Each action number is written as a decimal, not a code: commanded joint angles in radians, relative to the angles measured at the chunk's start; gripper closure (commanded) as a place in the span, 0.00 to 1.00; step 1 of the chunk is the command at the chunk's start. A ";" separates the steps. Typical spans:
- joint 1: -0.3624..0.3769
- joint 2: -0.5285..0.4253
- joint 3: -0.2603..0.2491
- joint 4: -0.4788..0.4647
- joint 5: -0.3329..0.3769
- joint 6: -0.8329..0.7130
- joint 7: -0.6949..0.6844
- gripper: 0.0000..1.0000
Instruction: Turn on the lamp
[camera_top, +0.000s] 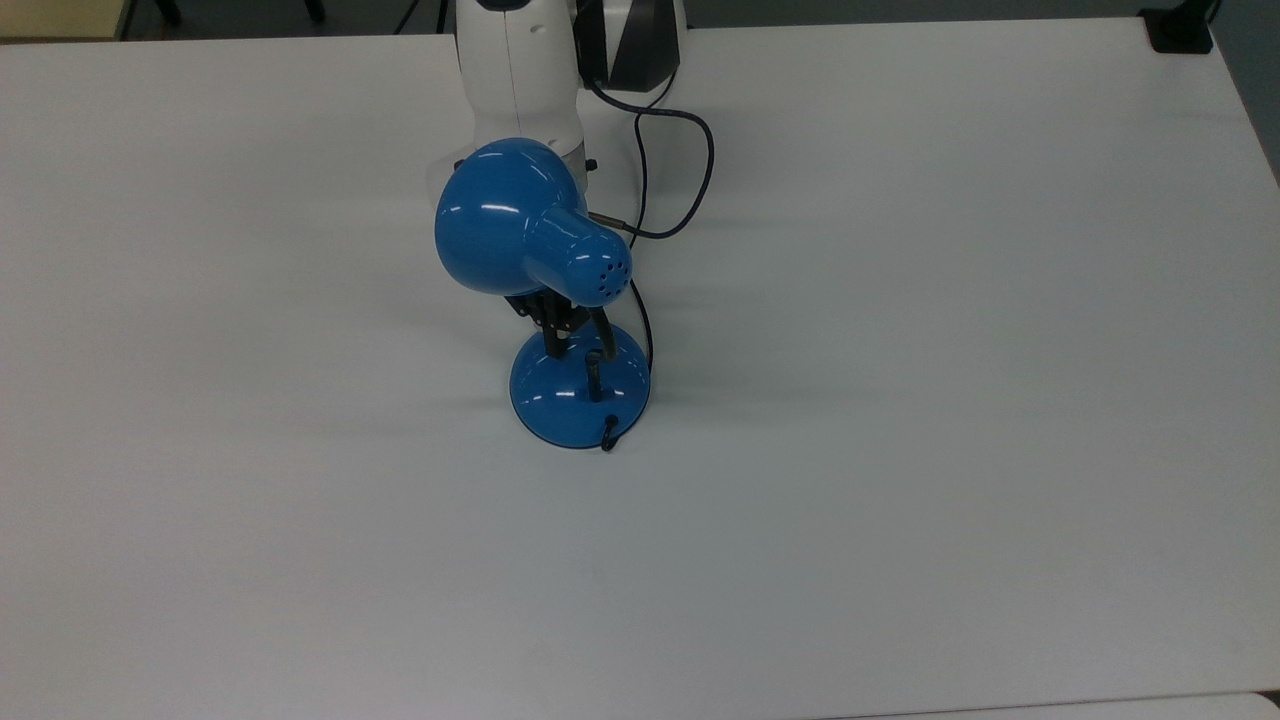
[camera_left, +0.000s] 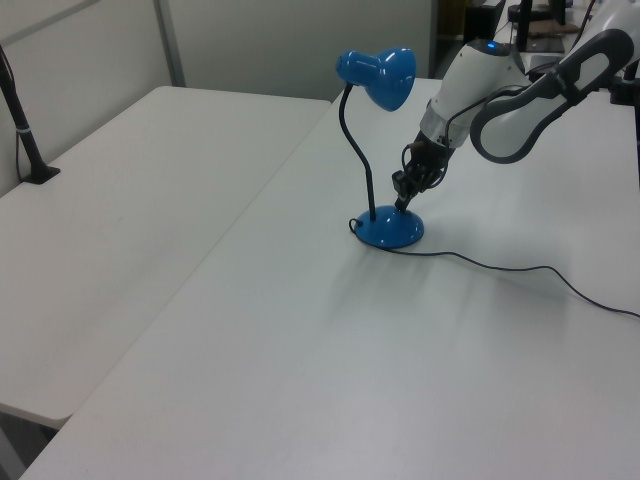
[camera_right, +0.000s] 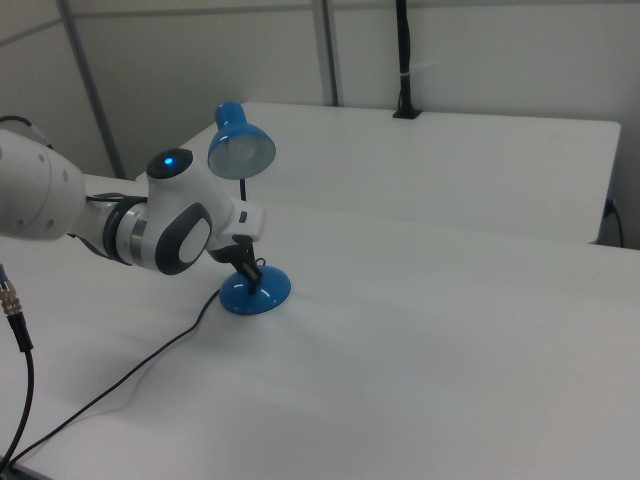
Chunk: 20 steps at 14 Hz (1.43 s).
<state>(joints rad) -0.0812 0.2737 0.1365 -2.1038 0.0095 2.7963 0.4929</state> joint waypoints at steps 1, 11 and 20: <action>0.011 0.012 -0.001 -0.009 0.015 0.008 0.000 1.00; 0.012 -0.126 0.000 0.007 0.012 -0.364 -0.083 1.00; 0.020 -0.330 0.002 0.194 0.012 -1.143 -0.390 0.01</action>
<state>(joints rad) -0.0659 0.0247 0.1506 -1.9287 0.0092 1.7523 0.1416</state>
